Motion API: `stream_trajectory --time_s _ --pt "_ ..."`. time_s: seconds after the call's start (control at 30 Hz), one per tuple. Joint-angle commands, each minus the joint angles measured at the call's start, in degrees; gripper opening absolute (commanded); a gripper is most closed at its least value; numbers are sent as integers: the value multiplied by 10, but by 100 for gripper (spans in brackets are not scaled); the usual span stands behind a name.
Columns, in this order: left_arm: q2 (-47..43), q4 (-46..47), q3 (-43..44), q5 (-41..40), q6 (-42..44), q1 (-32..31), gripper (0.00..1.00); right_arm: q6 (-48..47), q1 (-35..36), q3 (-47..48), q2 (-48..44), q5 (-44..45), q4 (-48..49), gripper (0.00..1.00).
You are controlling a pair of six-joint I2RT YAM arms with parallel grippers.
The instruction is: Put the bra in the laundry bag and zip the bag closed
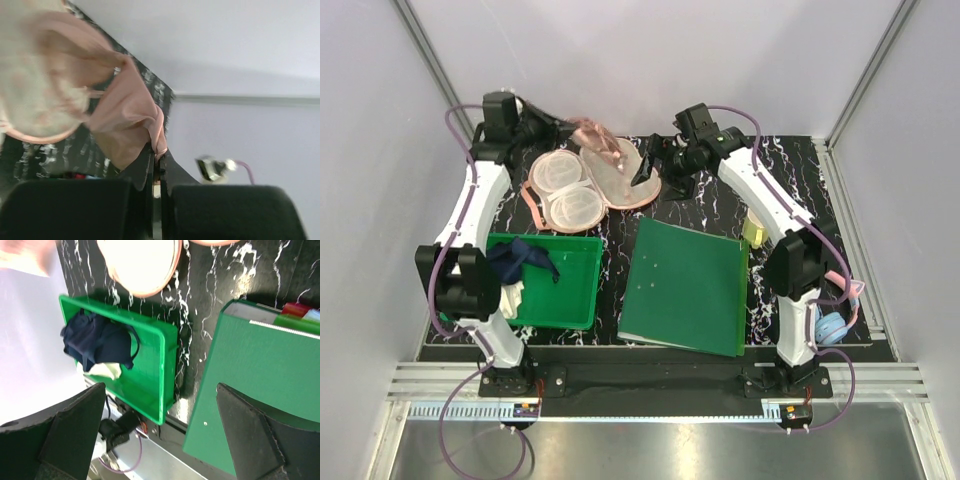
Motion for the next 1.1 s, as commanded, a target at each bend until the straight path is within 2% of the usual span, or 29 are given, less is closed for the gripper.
stream_trajectory --time_s 0.0,0.03,0.13,0.17,0.2,0.23,0.27,0.3,0.37,0.43,0.47,0.53,0.57,0.63,0.7,0.77,0.83,0.87,1.0,1.07 --pt "-53 15 -107 -132 -5 13 0 27 2 50 17 34 -1 100" --pt "-62 18 -169 -141 -4 14 0 29 2 52 24 33 -1 100" --pt "-81 66 -249 -131 23 13 18 32 2 64 54 31 0 100" --pt "-87 84 -308 -113 37 12 45 31 2 69 64 28 0 100" --pt "-100 94 -328 -109 45 12 56 30 2 86 86 26 0 100" --pt "-109 99 -343 -104 60 11 63 30 2 95 96 24 0 100" --pt "-117 93 -360 -111 105 11 73 27 2 107 109 13 0 100" --pt "-127 82 -362 -118 131 11 76 27 2 131 132 4 0 100" --pt "-152 46 -351 -148 216 11 76 29 2 153 154 -18 0 100" --pt "-151 7 -309 -175 273 10 76 30 2 176 178 -25 0 100" --pt "-144 6 -296 -176 327 10 76 31 2 182 186 -28 1 100" --pt "-123 10 -241 -161 386 6 58 34 4 199 210 -32 1 100" --pt "-82 8 -214 -152 435 1 53 37 4 207 217 -32 0 100" --pt "-37 -2 -144 -135 479 -15 45 44 4 211 230 -32 0 100" --pt "25 -12 -103 -138 538 -42 45 48 6 211 232 -29 1 100" --pt "57 -15 -52 -173 582 -62 47 49 6 209 230 -13 2 100" --pt "107 -16 -19 -193 598 -88 49 48 6 210 228 7 12 100" --pt "124 -15 6 -206 610 -95 55 42 6 211 228 13 19 99" --pt "180 -9 39 -270 661 -144 66 52 -4 216 237 40 41 93" --pt "189 1 35 -342 692 -161 71 59 -13 209 236 37 41 87"
